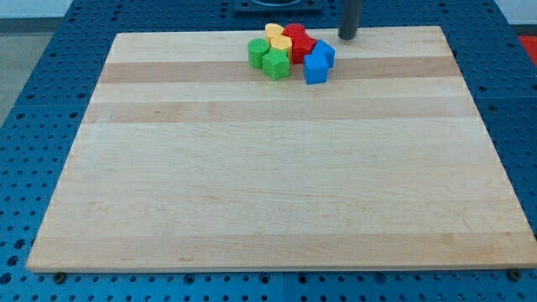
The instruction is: Slide the blue cube to the bottom right
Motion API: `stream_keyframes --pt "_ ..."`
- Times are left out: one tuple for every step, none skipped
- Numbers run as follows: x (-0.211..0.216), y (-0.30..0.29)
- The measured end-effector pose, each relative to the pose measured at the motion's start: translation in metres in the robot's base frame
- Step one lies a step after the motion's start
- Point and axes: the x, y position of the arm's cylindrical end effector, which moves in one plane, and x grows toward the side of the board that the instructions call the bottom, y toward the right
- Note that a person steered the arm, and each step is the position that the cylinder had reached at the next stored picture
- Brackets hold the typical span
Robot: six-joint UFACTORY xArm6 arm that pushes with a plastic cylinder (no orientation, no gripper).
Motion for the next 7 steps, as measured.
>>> stream_keyframes --pt "-0.002 -0.031" --pt "-0.002 -0.086" --pt "-0.002 -0.127" --pt "-0.003 -0.146" --pt "-0.002 -0.149" --pt "0.001 -0.155" --pt "0.008 -0.167"
